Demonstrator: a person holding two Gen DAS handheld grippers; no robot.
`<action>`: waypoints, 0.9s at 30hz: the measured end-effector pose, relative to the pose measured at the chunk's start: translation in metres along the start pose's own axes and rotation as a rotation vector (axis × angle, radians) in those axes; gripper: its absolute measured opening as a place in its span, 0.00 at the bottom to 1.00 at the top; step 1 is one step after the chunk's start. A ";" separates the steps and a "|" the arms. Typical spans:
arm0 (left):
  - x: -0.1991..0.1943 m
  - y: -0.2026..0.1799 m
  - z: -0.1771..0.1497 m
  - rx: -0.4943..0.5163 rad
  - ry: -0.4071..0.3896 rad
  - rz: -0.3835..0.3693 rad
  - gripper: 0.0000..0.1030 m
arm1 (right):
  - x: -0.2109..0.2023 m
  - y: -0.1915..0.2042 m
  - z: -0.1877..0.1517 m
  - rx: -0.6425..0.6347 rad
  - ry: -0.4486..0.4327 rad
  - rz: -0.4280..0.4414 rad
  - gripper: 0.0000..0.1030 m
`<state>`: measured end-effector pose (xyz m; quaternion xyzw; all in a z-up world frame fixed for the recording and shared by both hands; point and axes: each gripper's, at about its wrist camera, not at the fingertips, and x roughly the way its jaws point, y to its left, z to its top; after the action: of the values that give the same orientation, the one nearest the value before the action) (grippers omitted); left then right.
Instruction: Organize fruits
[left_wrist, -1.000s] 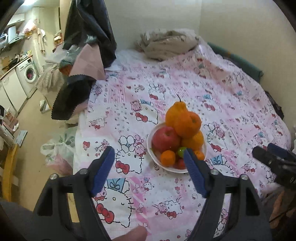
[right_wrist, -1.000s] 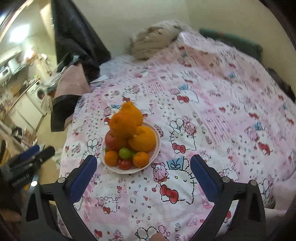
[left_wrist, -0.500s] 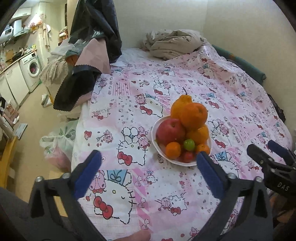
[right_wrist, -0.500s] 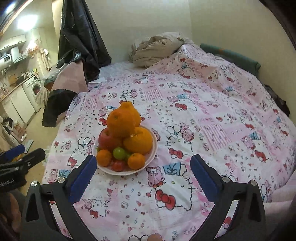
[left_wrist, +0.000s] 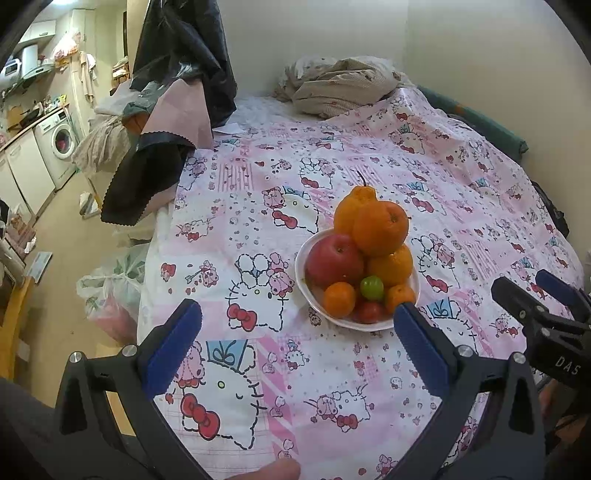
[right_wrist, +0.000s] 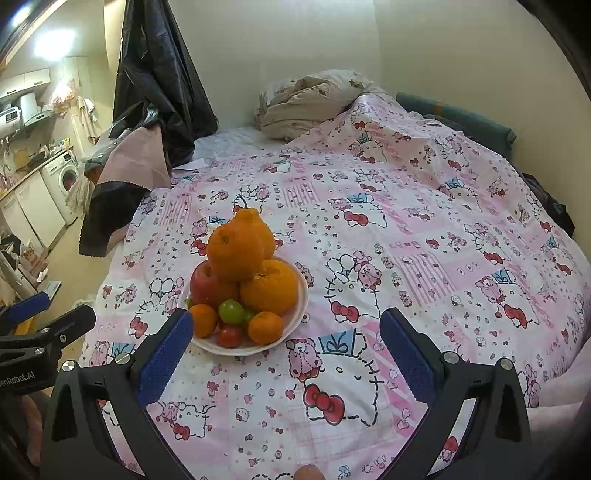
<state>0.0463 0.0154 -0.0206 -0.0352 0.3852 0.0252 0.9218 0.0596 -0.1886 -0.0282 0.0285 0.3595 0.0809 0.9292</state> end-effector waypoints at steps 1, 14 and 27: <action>0.000 0.000 0.000 0.000 -0.001 0.000 1.00 | 0.000 0.000 0.000 -0.001 0.000 -0.001 1.00; -0.002 -0.001 0.000 0.007 0.003 -0.009 1.00 | 0.001 0.000 -0.001 0.003 0.008 -0.002 1.00; -0.003 -0.001 0.002 0.005 -0.002 -0.020 1.00 | 0.000 -0.001 0.000 -0.003 0.007 -0.003 1.00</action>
<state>0.0456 0.0144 -0.0167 -0.0367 0.3840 0.0150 0.9225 0.0597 -0.1891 -0.0286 0.0262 0.3626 0.0803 0.9281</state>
